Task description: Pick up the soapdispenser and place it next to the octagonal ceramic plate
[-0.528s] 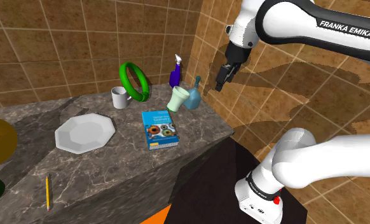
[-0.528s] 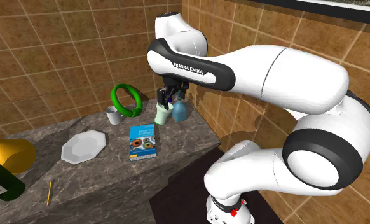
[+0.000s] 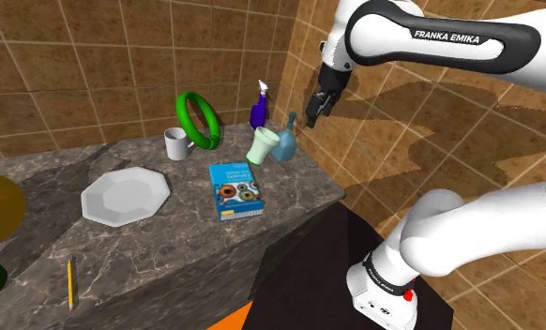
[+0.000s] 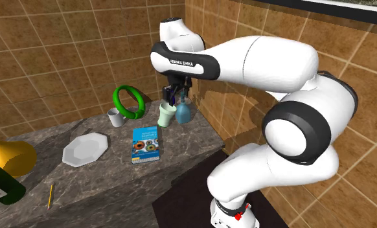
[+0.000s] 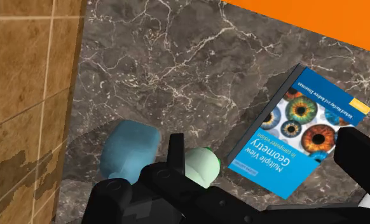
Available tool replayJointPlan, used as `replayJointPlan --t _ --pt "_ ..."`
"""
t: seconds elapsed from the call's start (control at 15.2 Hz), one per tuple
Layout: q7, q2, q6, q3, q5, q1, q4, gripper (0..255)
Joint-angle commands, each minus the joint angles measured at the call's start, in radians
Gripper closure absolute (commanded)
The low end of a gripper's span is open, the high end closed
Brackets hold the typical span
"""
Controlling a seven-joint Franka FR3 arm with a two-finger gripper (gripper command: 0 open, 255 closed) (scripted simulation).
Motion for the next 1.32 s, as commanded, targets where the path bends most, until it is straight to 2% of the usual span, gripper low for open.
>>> replayJointPlan --t 0.0,0.53,1.12,1.25 --pt "-0.013 0.069 0.049 -0.018 -0.014 -0.012 0.019 0" --pt "-0.069 0.340 0.171 -0.087 -0.044 -0.054 0.166 0" --pt "-0.137 0.659 0.236 -0.146 -0.028 -0.103 0.418 0" --pt "-0.138 0.667 0.262 -0.146 -0.028 -0.105 0.400 0"
